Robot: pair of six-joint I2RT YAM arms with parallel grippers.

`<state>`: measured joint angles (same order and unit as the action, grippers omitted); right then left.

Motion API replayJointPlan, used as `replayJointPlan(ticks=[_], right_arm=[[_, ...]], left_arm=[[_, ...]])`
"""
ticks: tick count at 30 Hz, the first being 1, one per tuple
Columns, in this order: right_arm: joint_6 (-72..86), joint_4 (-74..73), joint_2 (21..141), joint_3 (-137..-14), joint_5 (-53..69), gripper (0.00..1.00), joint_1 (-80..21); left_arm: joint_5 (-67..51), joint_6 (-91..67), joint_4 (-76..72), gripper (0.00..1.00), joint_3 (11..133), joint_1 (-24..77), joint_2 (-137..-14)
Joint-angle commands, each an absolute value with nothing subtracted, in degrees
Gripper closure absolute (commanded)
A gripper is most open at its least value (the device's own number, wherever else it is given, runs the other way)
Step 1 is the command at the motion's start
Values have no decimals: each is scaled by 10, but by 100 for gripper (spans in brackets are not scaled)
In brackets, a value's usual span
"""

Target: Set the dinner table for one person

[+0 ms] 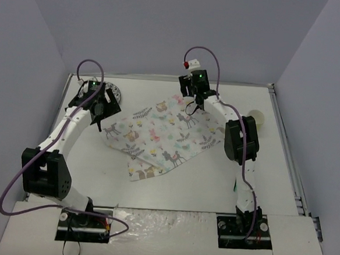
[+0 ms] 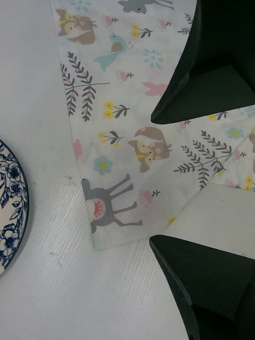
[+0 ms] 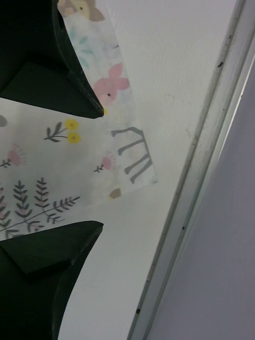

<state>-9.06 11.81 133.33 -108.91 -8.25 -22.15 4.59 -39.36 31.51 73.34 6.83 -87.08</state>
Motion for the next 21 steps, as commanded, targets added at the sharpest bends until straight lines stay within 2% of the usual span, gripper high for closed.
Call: replayJointPlan(ticks=[1,5,7,11,12,15,21], right_arm=[[-41,95,1154,-1005,-57,24,-228],[-9,65,1043,-881,-7,21,-263],[-13,56,987,-814,14,20,-311],[-25,38,950,-728,39,20,-426],[-26,36,949,-726,40,20,-430],[-24,37,955,-682,39,21,-532],[-21,40,1007,-683,33,26,-638]], left_arm=[[37,-328,337,18,752,67,-787],[43,-307,365,18,715,65,-749],[50,-295,390,17,707,60,-735],[54,-266,417,14,710,45,-715],[58,-261,420,12,709,42,-711],[85,-247,422,4,699,22,-690],[131,-244,387,3,636,-44,-644]])
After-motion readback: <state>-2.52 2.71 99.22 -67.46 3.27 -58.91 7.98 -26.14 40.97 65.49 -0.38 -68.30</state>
